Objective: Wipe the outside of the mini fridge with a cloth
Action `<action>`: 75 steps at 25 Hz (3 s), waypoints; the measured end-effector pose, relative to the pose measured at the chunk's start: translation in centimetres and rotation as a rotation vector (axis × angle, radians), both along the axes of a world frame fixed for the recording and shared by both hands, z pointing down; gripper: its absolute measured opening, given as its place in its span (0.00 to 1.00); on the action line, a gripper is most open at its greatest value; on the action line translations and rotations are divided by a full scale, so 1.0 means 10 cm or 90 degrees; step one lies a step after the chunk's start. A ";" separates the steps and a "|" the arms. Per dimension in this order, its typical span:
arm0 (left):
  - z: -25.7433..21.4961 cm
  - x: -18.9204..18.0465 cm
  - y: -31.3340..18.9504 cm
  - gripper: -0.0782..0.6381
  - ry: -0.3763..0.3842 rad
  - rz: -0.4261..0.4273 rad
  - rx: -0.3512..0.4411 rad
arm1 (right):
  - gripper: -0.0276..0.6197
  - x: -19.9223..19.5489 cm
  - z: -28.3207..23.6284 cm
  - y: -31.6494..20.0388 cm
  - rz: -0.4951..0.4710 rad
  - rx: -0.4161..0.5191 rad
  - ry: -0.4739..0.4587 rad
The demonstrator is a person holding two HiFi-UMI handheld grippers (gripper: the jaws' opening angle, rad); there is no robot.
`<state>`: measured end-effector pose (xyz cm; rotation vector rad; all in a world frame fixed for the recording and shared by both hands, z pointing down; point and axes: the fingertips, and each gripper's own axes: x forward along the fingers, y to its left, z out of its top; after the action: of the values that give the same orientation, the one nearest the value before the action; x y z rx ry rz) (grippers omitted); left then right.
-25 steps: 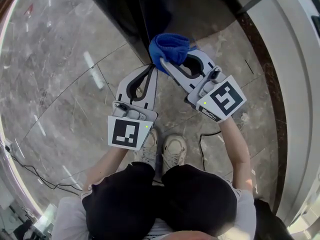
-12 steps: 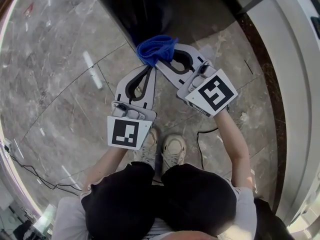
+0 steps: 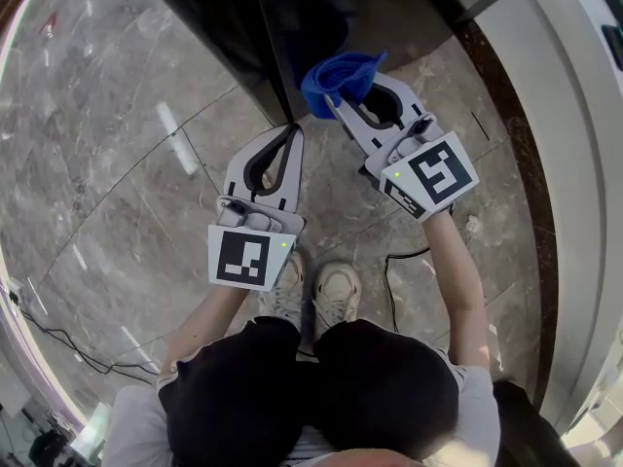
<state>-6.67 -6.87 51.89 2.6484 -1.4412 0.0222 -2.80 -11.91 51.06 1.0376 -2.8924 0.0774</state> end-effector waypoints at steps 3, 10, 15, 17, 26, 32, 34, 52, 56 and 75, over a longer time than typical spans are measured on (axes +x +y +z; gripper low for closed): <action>0.01 0.01 -0.01 0.12 0.000 0.002 -0.003 | 0.16 0.27 0.04 -0.14 0.062 0.005 0.012; 0.02 0.09 -0.05 0.12 0.004 0.014 -0.003 | 0.16 0.94 0.06 -0.47 0.217 0.008 0.021; -0.01 0.24 -0.08 0.12 0.012 0.034 0.003 | 0.16 1.24 0.08 -0.62 0.279 0.012 0.037; 0.00 0.29 -0.09 0.12 0.013 0.041 0.001 | 0.16 1.33 0.07 -0.67 0.293 0.015 0.043; 0.13 0.34 -0.15 0.12 0.005 0.049 -0.022 | 0.16 2.05 0.15 -1.03 0.418 -0.028 0.010; 0.15 0.39 -0.20 0.12 0.002 0.059 -0.021 | 0.16 2.40 0.12 -1.23 0.468 -0.028 0.014; 0.14 0.41 -0.20 0.12 0.003 0.063 -0.019 | 0.16 2.48 0.11 -1.27 0.481 -0.028 0.016; 0.14 0.33 -0.25 0.12 0.009 0.042 -0.025 | 0.16 2.67 0.08 -1.10 0.537 -0.009 -0.008; 0.12 0.29 -0.24 0.12 0.010 0.033 -0.024 | 0.16 2.18 0.04 -0.70 0.454 0.001 -0.032; -0.06 -0.24 -0.18 0.12 -0.025 -0.045 0.020 | 0.16 -0.45 0.64 0.33 -0.005 -0.080 -0.082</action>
<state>-9.11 -8.65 51.30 2.6334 -1.5600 0.0465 -7.31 -8.60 57.49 1.0366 -2.9587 0.3338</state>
